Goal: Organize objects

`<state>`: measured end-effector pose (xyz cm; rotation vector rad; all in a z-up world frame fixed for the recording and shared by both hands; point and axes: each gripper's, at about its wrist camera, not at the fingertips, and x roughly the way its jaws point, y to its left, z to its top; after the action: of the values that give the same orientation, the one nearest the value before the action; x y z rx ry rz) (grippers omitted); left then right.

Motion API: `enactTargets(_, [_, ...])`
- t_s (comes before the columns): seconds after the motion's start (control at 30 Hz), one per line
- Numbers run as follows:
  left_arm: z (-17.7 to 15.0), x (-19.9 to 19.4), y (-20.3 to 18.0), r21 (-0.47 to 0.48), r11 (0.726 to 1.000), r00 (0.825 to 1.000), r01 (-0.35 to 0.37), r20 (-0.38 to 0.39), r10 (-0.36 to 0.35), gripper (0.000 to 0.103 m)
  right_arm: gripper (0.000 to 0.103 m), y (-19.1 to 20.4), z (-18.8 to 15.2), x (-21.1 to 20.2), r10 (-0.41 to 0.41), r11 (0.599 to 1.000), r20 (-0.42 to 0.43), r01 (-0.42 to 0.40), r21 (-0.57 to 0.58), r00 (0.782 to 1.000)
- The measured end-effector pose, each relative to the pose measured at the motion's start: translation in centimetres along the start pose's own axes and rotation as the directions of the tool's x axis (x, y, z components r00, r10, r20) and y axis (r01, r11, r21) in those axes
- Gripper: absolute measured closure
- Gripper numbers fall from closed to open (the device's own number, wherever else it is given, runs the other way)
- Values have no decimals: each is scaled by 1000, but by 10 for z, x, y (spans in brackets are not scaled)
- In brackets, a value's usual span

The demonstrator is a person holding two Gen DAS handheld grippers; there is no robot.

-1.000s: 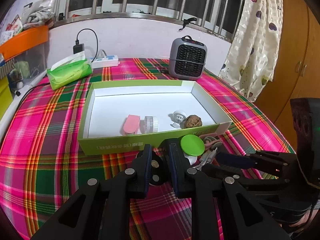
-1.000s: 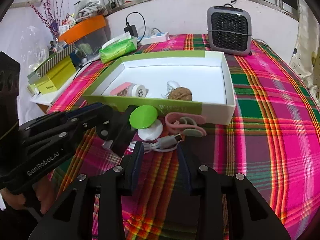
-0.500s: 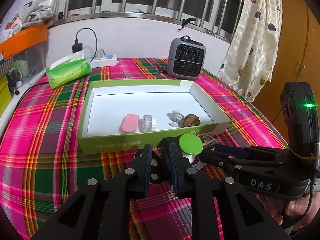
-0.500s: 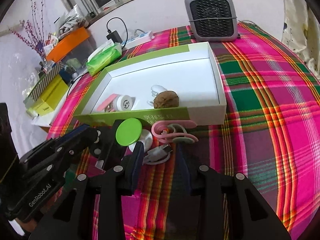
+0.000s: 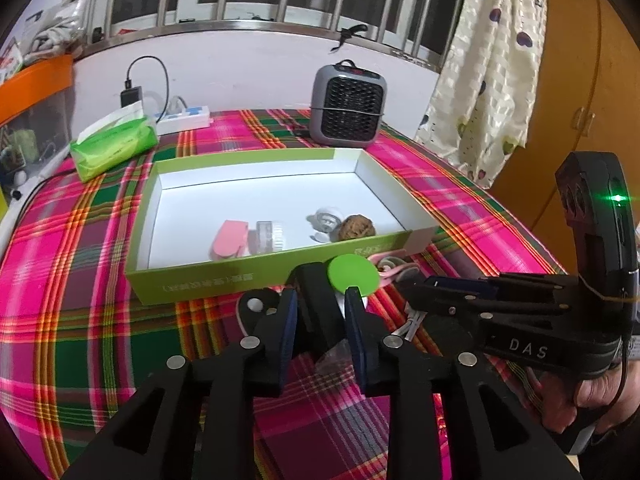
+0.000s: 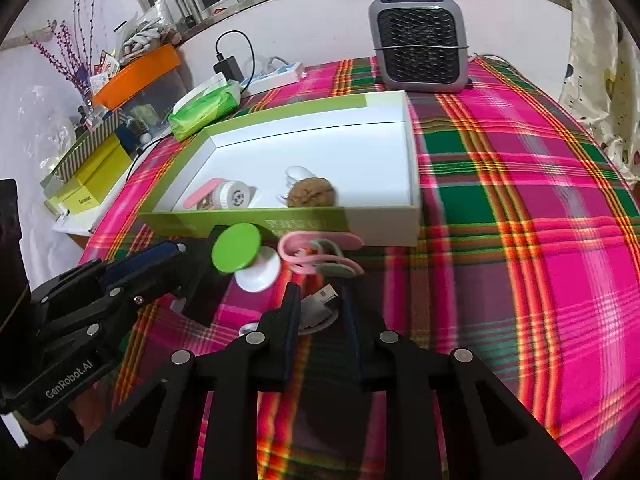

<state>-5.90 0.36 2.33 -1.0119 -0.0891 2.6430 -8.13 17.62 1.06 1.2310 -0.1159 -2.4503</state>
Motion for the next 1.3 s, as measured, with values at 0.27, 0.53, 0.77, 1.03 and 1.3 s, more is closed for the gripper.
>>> enactTargets(0.27, [0,6,-3,7,999,999,32,-35,-31,78,81,-7,-5,-6,11,1000,0,-11,6,1000])
enactTargets(0.53, [0,18,2,-32,999,996,2,-93,-5,76,81,-8,-7,-8,11,1000,0,-11,6,1000])
enactTargets(0.77, [0,20,-10,19,997,992,-70,-108,71,76,81,-9,-8,-10,14,1000,2,-14,6,1000])
enactTargets(1.03, [1,21,-9,0,996,990,-92,-110,92,80,81,-8,-11,-13,20,1000,10,-20,3,1000])
enactTargets(1.3, [-4,10,-11,5,996,990,-92,-102,92,82,81,-9,-11,-16,24,1000,16,-25,8,1000])
